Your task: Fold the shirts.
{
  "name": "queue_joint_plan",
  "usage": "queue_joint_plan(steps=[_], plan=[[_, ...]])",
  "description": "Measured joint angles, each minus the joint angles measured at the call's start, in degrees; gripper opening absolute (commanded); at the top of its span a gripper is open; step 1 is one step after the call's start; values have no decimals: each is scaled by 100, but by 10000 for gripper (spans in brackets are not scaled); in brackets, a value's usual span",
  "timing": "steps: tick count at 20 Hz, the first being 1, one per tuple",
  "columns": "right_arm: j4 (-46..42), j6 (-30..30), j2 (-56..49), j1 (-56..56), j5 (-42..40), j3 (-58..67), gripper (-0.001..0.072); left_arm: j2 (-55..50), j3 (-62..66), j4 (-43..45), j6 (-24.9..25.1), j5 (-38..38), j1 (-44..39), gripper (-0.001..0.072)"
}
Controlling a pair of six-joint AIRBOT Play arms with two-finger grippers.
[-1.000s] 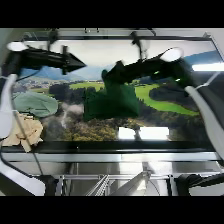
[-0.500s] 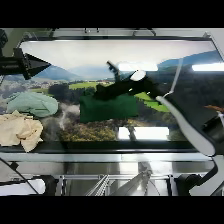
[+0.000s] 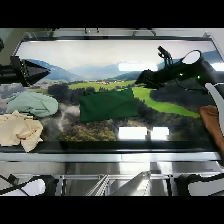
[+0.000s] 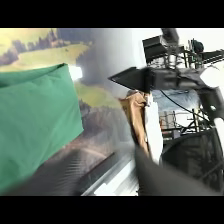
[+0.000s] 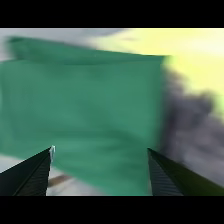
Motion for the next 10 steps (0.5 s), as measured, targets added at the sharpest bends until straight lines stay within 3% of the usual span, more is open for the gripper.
queue_joint_plan(steps=[1,8,9,10], plan=[[-44,-7,-133,-61,-11,-22,636,20,-26,0,-24,-2,-9,578],[577,-487,-1211,96,31,-68,631,66,85,-22,-166,37,-72,575],[638,-514,-1296,157,31,-61,578,66,101,-22,-192,39,-74,575],[708,-551,-1386,234,44,-59,574,68,109,-20,-214,39,-74,574]])
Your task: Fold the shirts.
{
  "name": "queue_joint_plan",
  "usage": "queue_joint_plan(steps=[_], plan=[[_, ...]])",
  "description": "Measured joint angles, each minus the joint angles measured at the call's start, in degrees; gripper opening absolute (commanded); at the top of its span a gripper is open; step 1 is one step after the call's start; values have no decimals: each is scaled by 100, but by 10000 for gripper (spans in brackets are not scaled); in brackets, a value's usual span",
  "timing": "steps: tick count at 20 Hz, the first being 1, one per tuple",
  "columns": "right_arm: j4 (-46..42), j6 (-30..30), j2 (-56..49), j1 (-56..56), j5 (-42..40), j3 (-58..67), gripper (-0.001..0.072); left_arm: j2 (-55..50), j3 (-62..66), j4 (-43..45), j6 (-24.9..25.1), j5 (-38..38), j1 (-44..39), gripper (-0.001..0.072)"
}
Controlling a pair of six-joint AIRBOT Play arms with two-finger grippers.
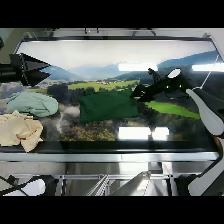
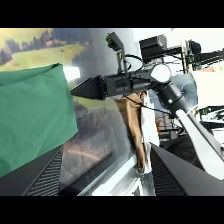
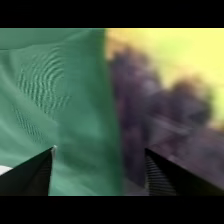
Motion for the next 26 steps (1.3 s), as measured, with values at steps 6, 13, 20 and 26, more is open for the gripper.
queue_joint_plan(steps=[6,13,20,26], plan=[[614,-310,-275,358,55,-31,28,0,24,17,-57,20,-2,574],[2013,-811,48,420,448,-17,20,0,24,20,-68,-133,-2,574],[2374,-579,1963,-1005,634,-15,20,0,24,20,-81,-393,-2,574],[2341,216,2835,-3648,634,308,21,0,24,55,-79,-487,-2,574]])
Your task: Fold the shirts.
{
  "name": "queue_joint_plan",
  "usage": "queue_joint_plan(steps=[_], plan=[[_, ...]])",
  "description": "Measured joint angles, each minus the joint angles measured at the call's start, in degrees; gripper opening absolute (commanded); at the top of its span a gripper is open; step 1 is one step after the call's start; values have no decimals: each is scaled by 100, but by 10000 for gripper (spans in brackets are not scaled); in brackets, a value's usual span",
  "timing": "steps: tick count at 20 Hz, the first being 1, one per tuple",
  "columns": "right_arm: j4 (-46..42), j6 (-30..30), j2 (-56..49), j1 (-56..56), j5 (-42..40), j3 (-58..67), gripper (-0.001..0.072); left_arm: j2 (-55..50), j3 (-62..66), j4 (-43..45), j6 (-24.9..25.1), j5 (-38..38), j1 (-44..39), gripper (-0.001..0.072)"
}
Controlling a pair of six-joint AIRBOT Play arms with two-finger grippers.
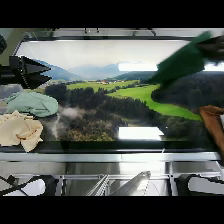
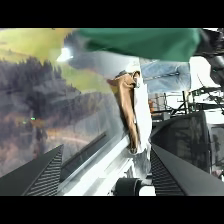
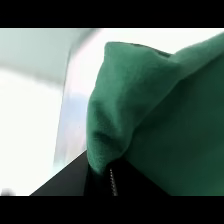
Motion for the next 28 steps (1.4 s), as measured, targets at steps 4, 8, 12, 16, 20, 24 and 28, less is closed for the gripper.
queue_joint_plan(steps=[4,8,12,16,20,24,28], plan=[[-848,918,-153,-1665,208,697,21,0,0,11,2,-9,-17,574],[-1523,1580,-505,-2863,885,1346,21,0,0,11,2,44,-24,574],[-2295,2046,-629,-3582,1600,1593,21,0,0,11,-74,184,-24,574],[-4295,2337,-656,-3801,2490,1650,21,0,0,11,-114,238,-55,574],[-5698,2500,-647,-3908,2894,1591,22,0,0,13,-114,269,-223,574],[-6607,2555,-688,-3936,3023,1084,22,0,0,15,-116,271,-546,574],[-7173,2564,-866,-3941,2846,337,26,0,0,15,-116,278,-863,574]])
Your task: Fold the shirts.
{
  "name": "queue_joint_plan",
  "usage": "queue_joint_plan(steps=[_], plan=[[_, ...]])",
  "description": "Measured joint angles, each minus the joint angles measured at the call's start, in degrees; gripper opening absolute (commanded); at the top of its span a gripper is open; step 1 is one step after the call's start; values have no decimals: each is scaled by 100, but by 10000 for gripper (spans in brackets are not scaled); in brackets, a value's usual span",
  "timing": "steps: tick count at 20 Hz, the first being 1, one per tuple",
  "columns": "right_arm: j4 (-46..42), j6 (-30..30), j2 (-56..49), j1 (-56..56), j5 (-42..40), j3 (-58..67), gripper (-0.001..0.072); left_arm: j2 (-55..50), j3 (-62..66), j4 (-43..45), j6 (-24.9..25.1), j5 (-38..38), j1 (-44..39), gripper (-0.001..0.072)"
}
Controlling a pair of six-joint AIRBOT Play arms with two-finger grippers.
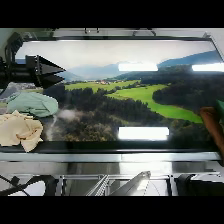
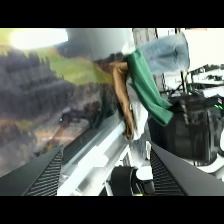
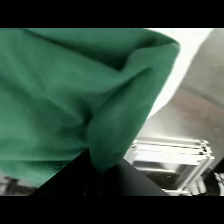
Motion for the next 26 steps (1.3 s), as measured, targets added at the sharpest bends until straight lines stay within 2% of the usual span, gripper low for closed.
queue_joint_plan(steps=[1,3,4,5,6,7,9,11,12,14,15,16,17,21,24,26], plan=[[-98,0,-44,0,-114,-190,125,0,0,2,-2,9,-59,574],[-267,-7,-138,0,-302,-498,588,0,0,2,0,61,-138,574],[-308,-26,-181,0,-378,-590,669,0,0,7,-2,96,-164,574],[-348,-28,-223,0,-422,-658,669,0,0,7,-2,153,-179,574],[-350,-37,-258,0,-437,-710,666,0,0,7,-2,212,-190,574],[-363,-39,-280,0,-442,-734,619,0,0,7,-2,256,-199,575],[-297,-11,-310,0,-407,-715,415,0,0,7,-2,337,-208,574],[101,44,-323,15,-280,-575,280,0,0,-2,-2,372,-212,575],[466,63,-328,48,-203,-450,148,0,0,-9,-2,404,-212,575],[1325,114,-328,179,-94,-120,121,0,17,-39,-2,411,-205,574],[1775,144,-319,295,-63,85,27,0,57,-44,-2,402,-190,526],[2181,181,-304,437,-33,286,25,0,127,-46,-13,361,-168,290],[2573,195,-286,616,-11,490,24,0,238,-46,-13,313,-133,14],[3633,-192,-98,1694,-116,894,24,17,868,-24,0,149,28,2],[3941,-619,219,2898,-328,824,23,203,1012,396,2,52,2,13],[4039,-920,516,3788,-487,560,21,507,656,754,7,42,-111,20]])
